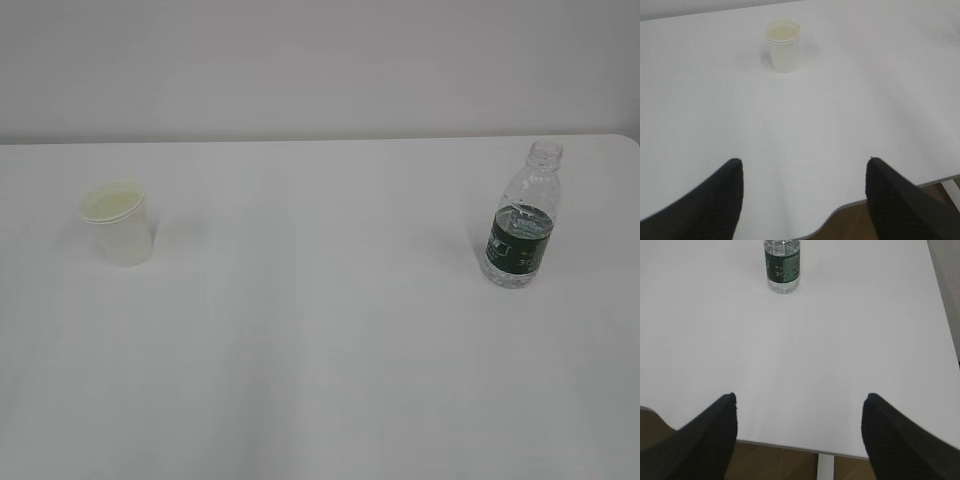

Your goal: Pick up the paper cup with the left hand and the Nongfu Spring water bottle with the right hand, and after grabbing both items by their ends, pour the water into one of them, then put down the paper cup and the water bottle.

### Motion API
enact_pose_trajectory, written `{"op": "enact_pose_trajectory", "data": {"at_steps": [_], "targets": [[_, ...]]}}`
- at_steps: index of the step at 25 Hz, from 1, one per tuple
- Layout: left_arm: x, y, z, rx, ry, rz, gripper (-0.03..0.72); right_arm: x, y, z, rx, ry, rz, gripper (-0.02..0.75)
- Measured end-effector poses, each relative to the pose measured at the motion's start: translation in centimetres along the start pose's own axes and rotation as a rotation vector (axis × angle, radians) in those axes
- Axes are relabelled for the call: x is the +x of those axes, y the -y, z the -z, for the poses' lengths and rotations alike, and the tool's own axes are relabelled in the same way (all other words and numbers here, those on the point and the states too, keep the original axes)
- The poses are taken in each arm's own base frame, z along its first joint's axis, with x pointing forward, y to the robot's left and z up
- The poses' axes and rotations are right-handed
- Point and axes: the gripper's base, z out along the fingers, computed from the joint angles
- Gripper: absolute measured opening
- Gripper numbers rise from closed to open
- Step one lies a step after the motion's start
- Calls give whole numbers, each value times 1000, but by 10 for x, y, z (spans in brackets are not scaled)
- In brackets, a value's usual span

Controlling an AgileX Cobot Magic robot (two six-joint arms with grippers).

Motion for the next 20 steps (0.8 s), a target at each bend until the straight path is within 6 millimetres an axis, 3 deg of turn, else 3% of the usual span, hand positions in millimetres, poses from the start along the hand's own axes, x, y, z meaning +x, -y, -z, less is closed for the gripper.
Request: {"op": "enact_pose_trajectory", "data": {"at_steps": [20], "targets": [[1, 0, 1, -3, 3, -4, 519, 8, -1, 10, -14, 83, -7, 590]]}}
